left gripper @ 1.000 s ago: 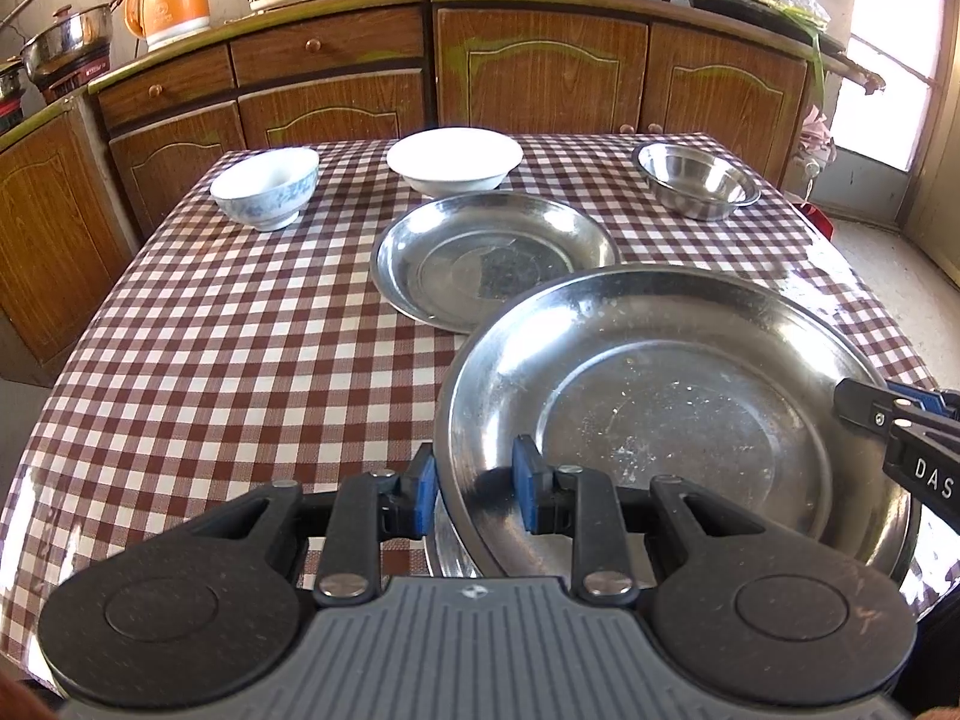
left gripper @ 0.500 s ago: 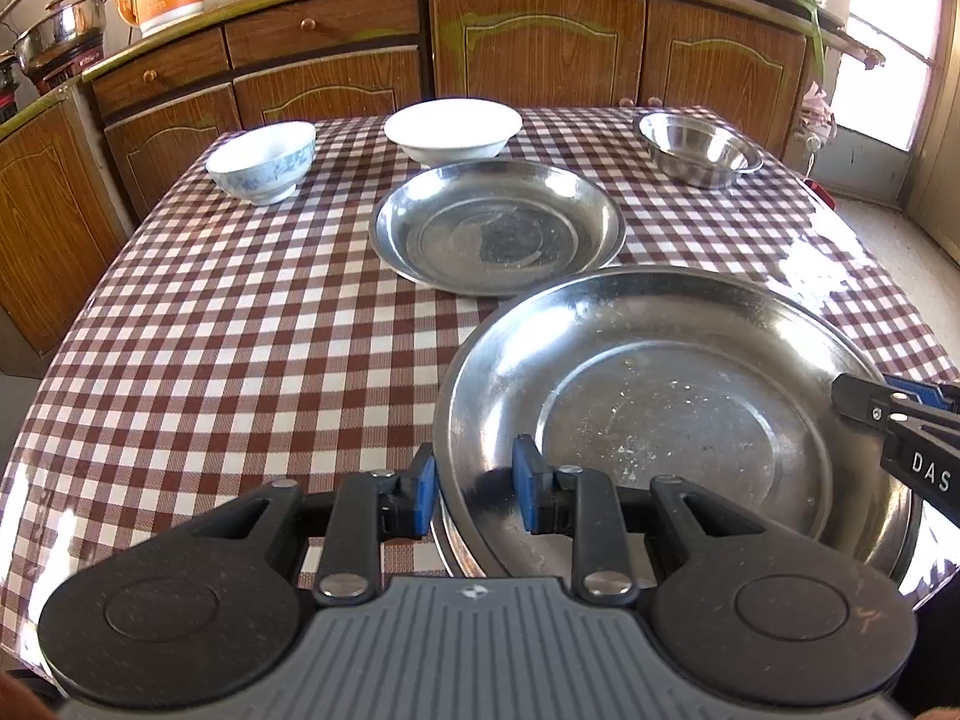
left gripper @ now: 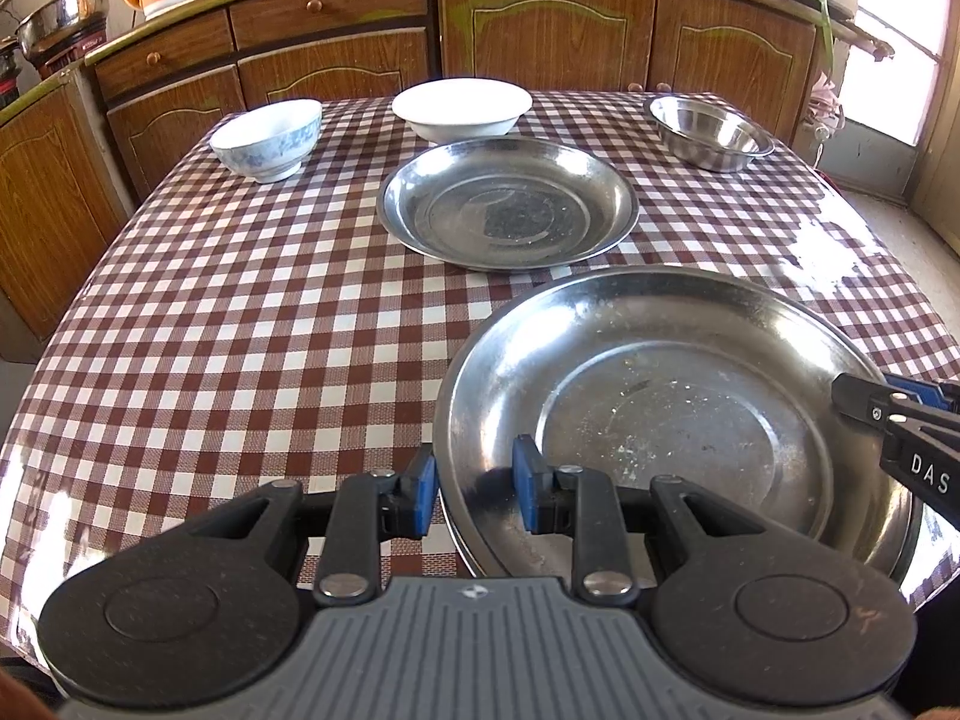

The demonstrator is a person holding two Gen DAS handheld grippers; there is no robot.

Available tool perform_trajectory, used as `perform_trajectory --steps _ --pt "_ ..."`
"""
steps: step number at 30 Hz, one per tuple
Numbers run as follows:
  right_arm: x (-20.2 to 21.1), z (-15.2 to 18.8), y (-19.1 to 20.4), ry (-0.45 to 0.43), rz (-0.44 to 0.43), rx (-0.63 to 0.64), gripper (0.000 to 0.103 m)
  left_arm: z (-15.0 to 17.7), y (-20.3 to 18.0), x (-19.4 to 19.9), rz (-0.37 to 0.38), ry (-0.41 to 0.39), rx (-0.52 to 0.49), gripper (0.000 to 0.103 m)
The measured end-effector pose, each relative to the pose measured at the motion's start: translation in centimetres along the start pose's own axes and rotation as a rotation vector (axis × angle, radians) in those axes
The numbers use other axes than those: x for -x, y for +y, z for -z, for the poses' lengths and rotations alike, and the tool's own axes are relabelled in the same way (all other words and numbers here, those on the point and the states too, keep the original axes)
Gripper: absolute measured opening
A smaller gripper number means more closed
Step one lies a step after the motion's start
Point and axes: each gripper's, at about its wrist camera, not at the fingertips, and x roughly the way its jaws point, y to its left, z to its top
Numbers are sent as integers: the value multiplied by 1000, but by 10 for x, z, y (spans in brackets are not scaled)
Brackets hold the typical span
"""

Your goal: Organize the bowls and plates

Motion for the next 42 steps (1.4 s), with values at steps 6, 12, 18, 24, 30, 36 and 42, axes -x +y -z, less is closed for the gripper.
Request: perform_trajectory --steps 6,12,18,24,30,36,42 --pt "-4 1 2 8 -1 9 21 0 2 -3 -1 8 4 27" --pt "-7 2 3 11 -1 12 22 0 2 -5 -6 2 0 27" --pt "-10 2 2 16 10 13 22 1 -1 -9 8 5 -8 27" --pt "-10 4 2 14 5 9 22 1 1 -8 -3 4 -8 28" --pt "-13 5 3 18 1 10 22 1 1 -11 -5 9 -8 28" --pt "-15 4 5 18 1 18 22 0 3 -12 -6 10 -2 28" --pt "-19 4 7 29 3 23 23 1 4 -16 -8 17 2 28"
